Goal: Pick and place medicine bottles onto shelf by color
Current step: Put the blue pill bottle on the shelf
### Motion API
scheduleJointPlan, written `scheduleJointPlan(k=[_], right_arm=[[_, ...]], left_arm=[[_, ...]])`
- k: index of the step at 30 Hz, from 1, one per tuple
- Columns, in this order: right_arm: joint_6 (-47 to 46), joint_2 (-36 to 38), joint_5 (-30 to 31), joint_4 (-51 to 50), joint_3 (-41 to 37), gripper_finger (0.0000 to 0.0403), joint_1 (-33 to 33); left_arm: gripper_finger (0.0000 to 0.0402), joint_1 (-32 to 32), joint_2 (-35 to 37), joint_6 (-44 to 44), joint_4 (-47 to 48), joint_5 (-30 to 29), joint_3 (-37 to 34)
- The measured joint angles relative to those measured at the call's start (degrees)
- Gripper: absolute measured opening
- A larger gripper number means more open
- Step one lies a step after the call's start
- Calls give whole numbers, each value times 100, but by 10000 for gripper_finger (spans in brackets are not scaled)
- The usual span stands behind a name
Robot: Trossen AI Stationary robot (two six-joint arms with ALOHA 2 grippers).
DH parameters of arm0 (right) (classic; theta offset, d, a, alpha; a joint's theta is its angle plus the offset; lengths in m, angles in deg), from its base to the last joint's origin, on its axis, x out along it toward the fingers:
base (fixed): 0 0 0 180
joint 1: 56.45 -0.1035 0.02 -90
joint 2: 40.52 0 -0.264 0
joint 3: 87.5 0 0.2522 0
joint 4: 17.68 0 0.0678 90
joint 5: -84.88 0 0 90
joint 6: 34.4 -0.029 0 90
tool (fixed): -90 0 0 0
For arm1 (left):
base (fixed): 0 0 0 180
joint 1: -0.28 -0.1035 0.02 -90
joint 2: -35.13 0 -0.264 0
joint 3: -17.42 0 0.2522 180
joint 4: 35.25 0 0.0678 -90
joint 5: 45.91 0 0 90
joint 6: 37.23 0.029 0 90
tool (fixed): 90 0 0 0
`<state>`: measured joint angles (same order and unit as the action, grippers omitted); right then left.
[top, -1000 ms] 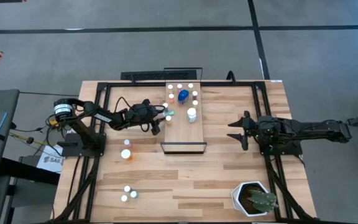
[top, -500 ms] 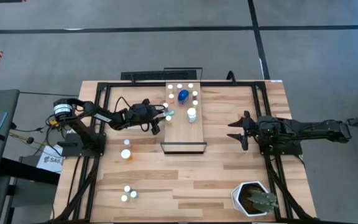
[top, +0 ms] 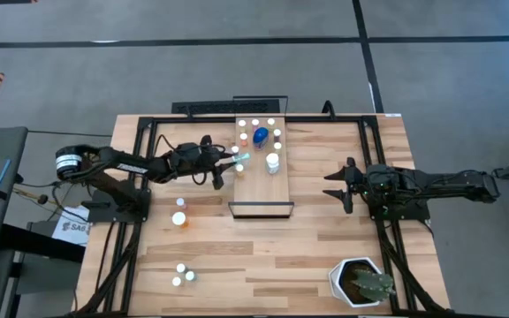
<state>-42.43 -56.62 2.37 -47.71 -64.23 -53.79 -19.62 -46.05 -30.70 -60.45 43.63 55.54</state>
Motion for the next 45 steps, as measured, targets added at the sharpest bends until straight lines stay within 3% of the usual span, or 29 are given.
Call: scheduleJointPlan(k=[6, 17, 34, 40, 45], right_arm=[[0, -1, 0, 0, 0, 255, 0], [0, -1, 2, 0, 0, 255, -1], [1, -2, 2, 0, 0, 255, -2], [0, -2, 0, 0, 0, 255, -2], [0, -2, 0, 0, 0, 255, -2]], left_arm=[[105, 11, 600, 63, 664, 160, 212], [105, 192, 562, -183, 4969, -83, 2726], [125, 113, -2142, -358, 9646, -87, 6905], [125, 94, -2935, -170, 10582, -89, 7879], [125, 83, -3248, -60, 10733, -108, 8178]])
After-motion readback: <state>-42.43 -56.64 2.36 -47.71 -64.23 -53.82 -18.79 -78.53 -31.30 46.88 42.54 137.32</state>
